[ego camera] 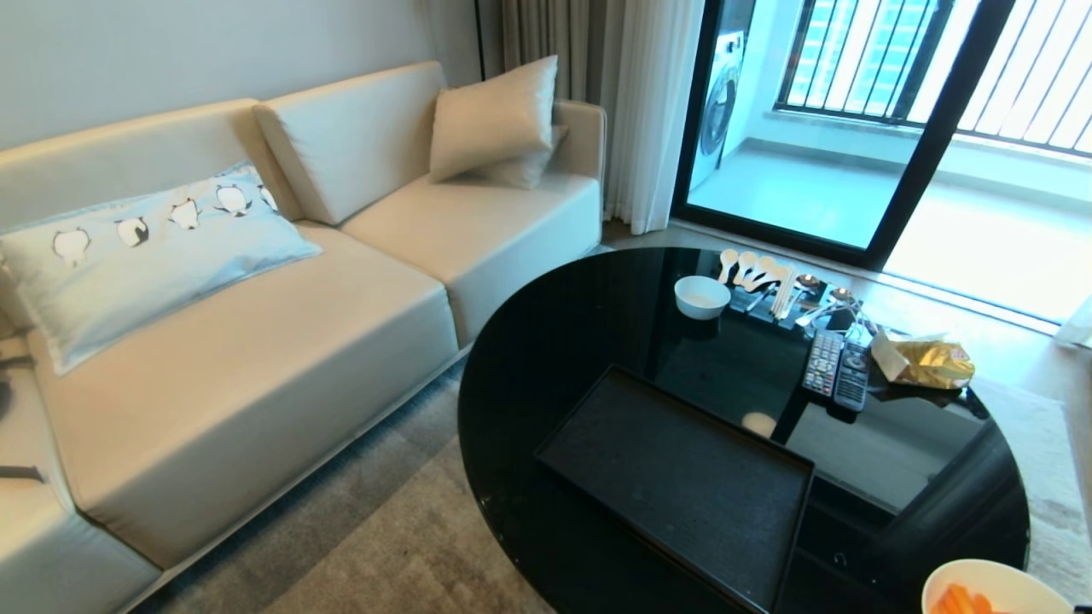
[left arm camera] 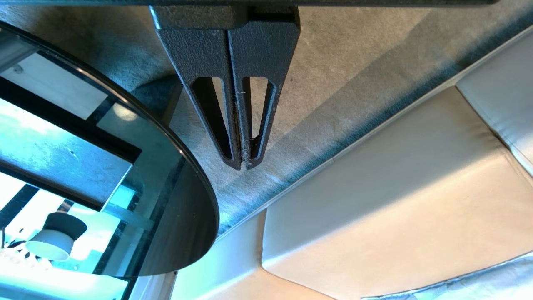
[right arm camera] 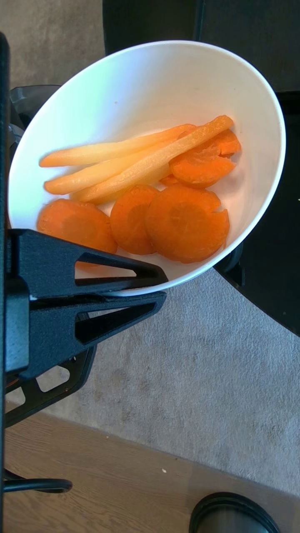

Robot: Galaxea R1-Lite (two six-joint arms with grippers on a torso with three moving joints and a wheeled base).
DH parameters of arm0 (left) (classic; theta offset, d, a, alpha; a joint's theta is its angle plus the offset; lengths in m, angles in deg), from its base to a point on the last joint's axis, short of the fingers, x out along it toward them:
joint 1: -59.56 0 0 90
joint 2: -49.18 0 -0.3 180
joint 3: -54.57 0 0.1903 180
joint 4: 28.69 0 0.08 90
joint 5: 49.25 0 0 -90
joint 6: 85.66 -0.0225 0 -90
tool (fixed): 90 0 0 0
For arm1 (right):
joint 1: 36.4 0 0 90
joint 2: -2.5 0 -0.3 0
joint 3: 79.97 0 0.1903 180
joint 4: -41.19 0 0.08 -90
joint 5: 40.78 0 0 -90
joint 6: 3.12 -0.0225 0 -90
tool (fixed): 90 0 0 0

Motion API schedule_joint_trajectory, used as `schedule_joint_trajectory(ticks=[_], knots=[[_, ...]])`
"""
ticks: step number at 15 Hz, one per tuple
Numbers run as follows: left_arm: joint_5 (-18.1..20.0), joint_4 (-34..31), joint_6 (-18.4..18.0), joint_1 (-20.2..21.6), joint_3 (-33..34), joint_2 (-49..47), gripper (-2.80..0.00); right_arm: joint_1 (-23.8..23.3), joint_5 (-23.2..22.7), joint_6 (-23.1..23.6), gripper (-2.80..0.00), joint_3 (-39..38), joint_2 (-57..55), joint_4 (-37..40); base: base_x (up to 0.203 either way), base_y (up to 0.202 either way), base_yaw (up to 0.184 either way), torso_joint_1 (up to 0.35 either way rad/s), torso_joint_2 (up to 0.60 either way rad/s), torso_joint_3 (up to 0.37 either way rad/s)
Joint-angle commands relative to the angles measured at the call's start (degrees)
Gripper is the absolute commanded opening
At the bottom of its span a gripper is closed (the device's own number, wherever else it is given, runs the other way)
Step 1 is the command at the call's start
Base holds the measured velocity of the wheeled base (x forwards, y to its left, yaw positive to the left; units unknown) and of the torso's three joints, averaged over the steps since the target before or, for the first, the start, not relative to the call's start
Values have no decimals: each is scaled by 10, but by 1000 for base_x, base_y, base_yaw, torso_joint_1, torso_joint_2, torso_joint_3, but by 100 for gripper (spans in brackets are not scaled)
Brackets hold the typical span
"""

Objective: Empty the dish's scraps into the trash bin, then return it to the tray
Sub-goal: Move the bowl over the trash can

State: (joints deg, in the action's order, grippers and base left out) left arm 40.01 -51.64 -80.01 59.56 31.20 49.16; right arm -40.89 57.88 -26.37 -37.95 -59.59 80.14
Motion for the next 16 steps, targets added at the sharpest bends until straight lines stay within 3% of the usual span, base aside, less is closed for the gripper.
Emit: schedule_joint_trajectory(ticks=[1,16], knots=[[0,0,1,0,0,0,-280,1,0,-1,-280,-1,10,2,0,0,0,0,0,0],[0,0,1,0,0,0,-280,9,-1,8,-280,2,65,19,0,0,0,0,0,0]])
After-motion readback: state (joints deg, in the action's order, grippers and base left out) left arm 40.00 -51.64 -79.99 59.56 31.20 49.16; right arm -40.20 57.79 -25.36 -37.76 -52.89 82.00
